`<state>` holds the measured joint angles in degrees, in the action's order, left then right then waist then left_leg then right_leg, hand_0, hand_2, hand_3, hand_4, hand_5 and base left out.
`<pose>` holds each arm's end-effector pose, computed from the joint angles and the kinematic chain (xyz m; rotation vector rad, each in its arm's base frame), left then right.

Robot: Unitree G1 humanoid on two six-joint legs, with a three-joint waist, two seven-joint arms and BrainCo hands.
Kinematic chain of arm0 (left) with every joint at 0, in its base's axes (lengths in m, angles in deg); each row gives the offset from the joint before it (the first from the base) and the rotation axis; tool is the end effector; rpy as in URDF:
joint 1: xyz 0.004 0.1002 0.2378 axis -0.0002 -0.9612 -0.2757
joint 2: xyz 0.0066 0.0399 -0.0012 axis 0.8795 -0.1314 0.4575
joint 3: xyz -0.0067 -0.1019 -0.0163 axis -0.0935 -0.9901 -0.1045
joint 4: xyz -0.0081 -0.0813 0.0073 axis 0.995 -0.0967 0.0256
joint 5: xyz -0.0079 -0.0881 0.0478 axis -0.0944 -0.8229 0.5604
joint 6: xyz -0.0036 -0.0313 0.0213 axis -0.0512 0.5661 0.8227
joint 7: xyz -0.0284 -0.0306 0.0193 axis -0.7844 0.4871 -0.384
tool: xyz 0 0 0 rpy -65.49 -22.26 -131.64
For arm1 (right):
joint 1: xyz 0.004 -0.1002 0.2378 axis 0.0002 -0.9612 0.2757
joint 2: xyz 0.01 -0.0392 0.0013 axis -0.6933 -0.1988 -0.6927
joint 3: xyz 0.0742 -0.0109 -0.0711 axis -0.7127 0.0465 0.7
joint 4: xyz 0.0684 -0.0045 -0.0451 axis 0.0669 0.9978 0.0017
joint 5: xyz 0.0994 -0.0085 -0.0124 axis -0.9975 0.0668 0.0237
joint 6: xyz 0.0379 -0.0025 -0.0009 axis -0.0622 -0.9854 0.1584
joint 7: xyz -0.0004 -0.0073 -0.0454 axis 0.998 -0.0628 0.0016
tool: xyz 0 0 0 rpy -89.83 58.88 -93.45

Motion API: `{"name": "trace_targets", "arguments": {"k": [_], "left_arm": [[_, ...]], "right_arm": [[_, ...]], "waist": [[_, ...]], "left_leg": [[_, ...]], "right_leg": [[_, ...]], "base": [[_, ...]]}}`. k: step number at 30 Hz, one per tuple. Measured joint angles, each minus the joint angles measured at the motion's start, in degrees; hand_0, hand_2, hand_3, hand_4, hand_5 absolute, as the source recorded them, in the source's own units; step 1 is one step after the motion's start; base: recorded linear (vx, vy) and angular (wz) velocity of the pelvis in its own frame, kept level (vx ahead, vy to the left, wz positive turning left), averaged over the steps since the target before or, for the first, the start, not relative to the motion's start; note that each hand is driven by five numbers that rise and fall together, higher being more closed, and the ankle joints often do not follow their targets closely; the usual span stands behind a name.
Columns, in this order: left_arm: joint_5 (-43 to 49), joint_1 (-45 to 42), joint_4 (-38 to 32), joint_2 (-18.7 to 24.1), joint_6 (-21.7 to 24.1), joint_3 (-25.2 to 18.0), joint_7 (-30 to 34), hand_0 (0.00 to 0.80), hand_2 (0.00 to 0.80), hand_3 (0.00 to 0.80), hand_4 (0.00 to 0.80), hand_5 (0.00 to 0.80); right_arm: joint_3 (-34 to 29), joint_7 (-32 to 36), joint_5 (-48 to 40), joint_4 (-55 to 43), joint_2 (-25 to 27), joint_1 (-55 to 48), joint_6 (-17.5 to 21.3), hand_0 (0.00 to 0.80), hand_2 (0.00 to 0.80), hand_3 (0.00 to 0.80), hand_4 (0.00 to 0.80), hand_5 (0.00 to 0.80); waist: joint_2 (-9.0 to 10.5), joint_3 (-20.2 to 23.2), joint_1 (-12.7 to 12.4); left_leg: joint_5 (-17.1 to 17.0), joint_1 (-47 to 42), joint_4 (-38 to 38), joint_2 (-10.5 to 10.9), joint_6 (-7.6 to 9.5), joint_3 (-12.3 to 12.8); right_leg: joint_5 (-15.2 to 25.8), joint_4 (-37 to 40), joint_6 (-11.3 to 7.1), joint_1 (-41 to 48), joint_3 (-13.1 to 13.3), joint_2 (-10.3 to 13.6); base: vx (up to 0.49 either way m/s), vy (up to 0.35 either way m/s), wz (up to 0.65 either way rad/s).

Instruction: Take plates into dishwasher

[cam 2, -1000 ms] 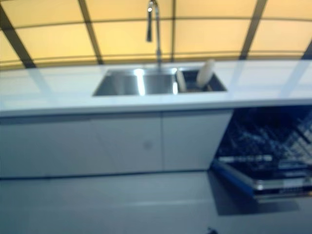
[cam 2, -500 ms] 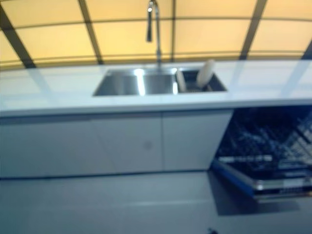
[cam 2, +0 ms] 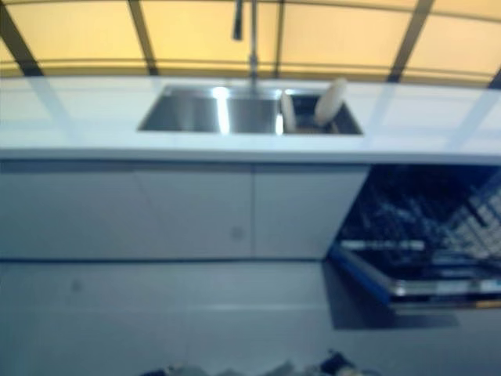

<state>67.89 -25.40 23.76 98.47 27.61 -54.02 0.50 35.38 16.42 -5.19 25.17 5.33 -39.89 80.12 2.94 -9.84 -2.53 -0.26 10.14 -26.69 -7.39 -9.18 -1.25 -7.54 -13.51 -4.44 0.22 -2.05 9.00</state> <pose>0.0773 0.2200 -0.1169 0.0743 1.3152 0.2163 0.0978 -0.2074 -0.1143 -0.5946 1.2810 0.1062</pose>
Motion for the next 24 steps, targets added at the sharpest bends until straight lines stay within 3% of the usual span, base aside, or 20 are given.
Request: {"name": "trace_targets", "arguments": {"k": [1,2,3,4,5,6,7,9,11,12,13,15,16,17,19,20,22,24], "left_arm": [[0.01,-0.20,0.46,-0.99,0.08,0.16,0.02,0.000,0.000,0.000,0.000,0.000],[0.04,-0.41,1.51,-2.33,0.14,0.06,-0.05,0.000,0.000,0.000,0.000,0.000],[0.04,-1.33,2.56,-3.54,0.05,-0.07,-0.02,0.000,0.000,0.000,0.000,0.000],[0.01,-2.61,1.61,-1.88,0.21,-0.09,-0.17,0.000,0.000,0.000,0.000,0.000],[-0.05,-4.15,1.06,0.20,0.51,-0.25,-0.40,0.000,0.000,0.000,0.000,0.000],[-0.27,-4.30,1.83,1.05,0.15,-0.90,-0.52,0.000,0.000,0.000,0.000,0.000],[-0.54,-3.98,2.04,-0.40,-0.25,-1.63,-0.92,0.000,0.000,0.000,0.000,0.000],[-0.74,-3.99,2.14,-1.67,-0.37,-2.24,-1.08,0.000,0.000,0.000,0.000,0.000],[-0.28,-3.97,1.71,-1.82,-0.27,-1.56,-0.98,0.000,0.000,0.000,0.000,0.000],[0.02,-3.99,1.40,-1.94,-0.25,-1.17,-0.83,0.000,0.000,0.000,0.000,0.000],[0.43,-3.95,1.30,-1.79,-0.27,-0.95,-0.53,0.000,0.000,0.000,0.000,0.000],[0.72,-3.46,0.68,-1.51,-0.39,-0.25,-0.57,0.000,0.000,0.000,0.000,0.000],[0.74,-2.78,-0.14,-0.97,-0.38,0.02,-0.38,0.000,0.000,0.000,0.000,0.000],[0.74,-1.78,-0.10,-0.31,-0.41,0.04,-0.19,0.000,0.000,0.000,0.000,0.000],[0.76,0.26,-0.05,0.71,-0.66,0.56,-0.07,0.000,0.000,0.000,0.000,0.000],[0.77,1.59,0.04,0.97,-0.97,1.08,0.01,0.000,0.000,0.000,0.000,0.000],[1.41,2.96,0.48,1.13,-1.84,2.04,0.02,0.000,0.000,0.000,0.000,0.000],[3.03,3.20,0.53,0.83,-2.34,2.30,0.00,0.000,0.000,0.000,0.000,0.000]], "right_arm": [[0.16,0.30,0.39,1.74,0.77,0.79,-0.18,0.000,0.000,0.000,0.000,0.000],[0.19,0.88,0.59,3.47,1.53,0.81,-0.27,0.000,0.000,0.000,0.000,0.000],[-0.50,0.89,0.62,4.29,2.63,1.96,-0.28,0.000,0.000,0.000,0.000,0.000],[-0.53,0.89,1.02,4.67,0.75,2.01,-0.52,0.000,0.000,0.000,0.000,0.000],[-0.45,1.09,1.06,4.41,-1.41,1.28,-0.52,0.000,0.000,0.000,0.000,0.000],[-0.55,1.01,1.02,3.70,-1.89,0.64,-0.48,0.000,0.000,0.000,0.000,0.000],[-1.45,0.51,1.07,4.67,-1.23,-0.08,-0.96,0.000,0.000,0.000,0.000,0.000],[-2.60,-0.37,1.04,5.74,-1.06,-0.31,-1.93,0.000,0.000,0.000,0.000,0.000],[-3.87,-1.47,0.82,5.41,-0.78,-0.45,-1.89,0.000,0.000,0.000,0.000,0.000],[-4.82,-1.75,0.82,5.44,-0.75,-0.50,-1.68,0.000,0.000,0.000,0.000,0.000],[-4.87,-1.90,0.90,5.42,-0.99,-0.49,-1.34,0.000,0.000,0.000,0.000,0.000],[-4.82,-2.22,1.00,5.41,-1.10,-0.53,-0.70,0.000,0.000,0.000,0.000,0.000],[-4.84,-2.54,0.98,5.16,-1.23,-0.62,-0.31,0.000,0.000,0.000,0.000,0.000],[-4.83,-2.64,1.00,5.14,-1.69,-0.62,-0.19,0.000,0.000,0.000,0.000,0.000],[-4.91,-3.03,1.10,5.19,-2.38,-0.08,-0.07,0.000,0.000,0.000,0.000,0.000],[-4.96,-3.57,1.26,4.86,-2.41,0.28,0.40,0.000,0.000,0.000,0.000,0.000],[-4.93,-4.32,1.33,2.65,-2.41,-0.30,1.33,0.000,0.000,0.000,0.000,0.000],[-4.80,-4.82,1.34,2.12,-2.39,-0.98,2.05,0.000,0.000,0.000,0.000,0.000]], "waist": [[-0.79,0.22,-0.71],[-3.07,0.46,-2.11],[-8.37,-0.02,-4.21],[-6.16,-0.47,-6.43],[-2.37,0.19,-6.54],[0.47,0.07,-5.80],[-1.45,-0.40,-5.12],[-1.45,-0.33,-5.68],[-2.66,-0.45,-4.46],[-3.31,-0.25,-4.59],[-2.72,0.27,-4.45],[-2.09,0.83,-4.22],[-1.93,1.07,-3.55],[-1.28,1.90,-3.56],[-0.29,3.10,-3.57],[-0.35,3.24,-3.05],[-1.00,3.29,-0.98],[-1.82,3.88,0.10]], "left_leg": [[0.44,-0.17,6.50,2.16,0.17,2.10],[1.76,-1.62,14.21,3.98,0.72,2.84],[2.62,-2.39,18.45,1.34,2.61,0.15],[0.89,-3.12,18.23,1.78,1.58,-0.33],[0.72,-2.95,18.37,3.45,1.80,-0.22],[-0.13,-2.26,17.46,5.47,3.42,0.88],[-1.31,-2.17,17.79,4.00,4.62,1.40],[-2.06,-1.99,20.41,4.52,5.64,4.28],[-2.65,-1.29,20.81,6.01,6.56,3.75],[-4.26,-1.60,21.25,6.58,8.73,4.12],[-5.75,-2.65,22.49,7.97,10.16,4.19],[-8.24,-6.04,27.21,9.40,9.26,4.35],[-8.69,-8.08,29.35,9.67,9.17,4.46],[-8.03,-8.57,29.72,9.71,9.90,4.64],[-6.72,-8.94,30.07,9.73,10.12,5.27],[-6.10,-10.15,30.79,9.22,10.35,5.35],[-4.64,-12.97,31.49,8.92,11.82,2.95],[-2.75,-15.20,31.57,8.73,12.39,2.30]], "right_leg": [[0.75,4.45,1.08,1.49,0.21,-0.11],[1.28,7.70,0.41,3.31,0.90,-2.46],[-0.28,-1.44,0.35,1.57,1.57,-8.81],[-4.18,-14.11,0.84,-0.37,1.92,-10.64],[-8.82,-13.52,3.78,2.49,1.82,-11.12],[-11.93,-2.81,8.79,8.02,1.72,-10.12],[-10.38,1.11,8.47,10.89,0.71,-10.69],[-9.04,3.69,8.16,12.18,1.28,-9.85],[-8.41,6.53,7.24,14.43,2.71,-9.55],[-8.19,8.11,6.86,15.82,3.60,-8.87],[-8.08,9.15,6.16,16.34,3.80,-7.69],[-8.12,9.16,4.16,17.10,2.98,-5.70],[-6.25,8.70,1.04,17.52,2.12,-5.20],[-5.06,7.96,-0.77,17.39,1.74,-5.02],[-4.68,2.74,-1.29,14.23,1.11,-5.08],[-4.39,-6.08,-1.38,10.63,1.04,-5.43],[-3.94,-19.85,-1.04,4.64,-0.52,-5.09],[-6.54,-17.61,-0.27,0.97,-3.24,-3.55]], "base": [[0.544,0.089,-0.60],[0.519,0.078,-0.73],[0.490,0.099,-1.19],[0.437,0.142,-1.02],[0.380,0.178,-0.50],[0.376,0.206,0.36],[0.375,0.197,0.44],[0.370,0.183,0.21],[0.387,0.213,0.11],[0.398,0.239,-0.22],[0.333,0.209,-0.39],[0.279,0.185,-0.23],[0.254,0.174,-0.07],[0.289,0.208,-0.10],[0.260,0.160,-0.14],[0.296,0.097,-0.02],[0.373,0.017,0.25],[0.357,-0.107,0.18]]}}
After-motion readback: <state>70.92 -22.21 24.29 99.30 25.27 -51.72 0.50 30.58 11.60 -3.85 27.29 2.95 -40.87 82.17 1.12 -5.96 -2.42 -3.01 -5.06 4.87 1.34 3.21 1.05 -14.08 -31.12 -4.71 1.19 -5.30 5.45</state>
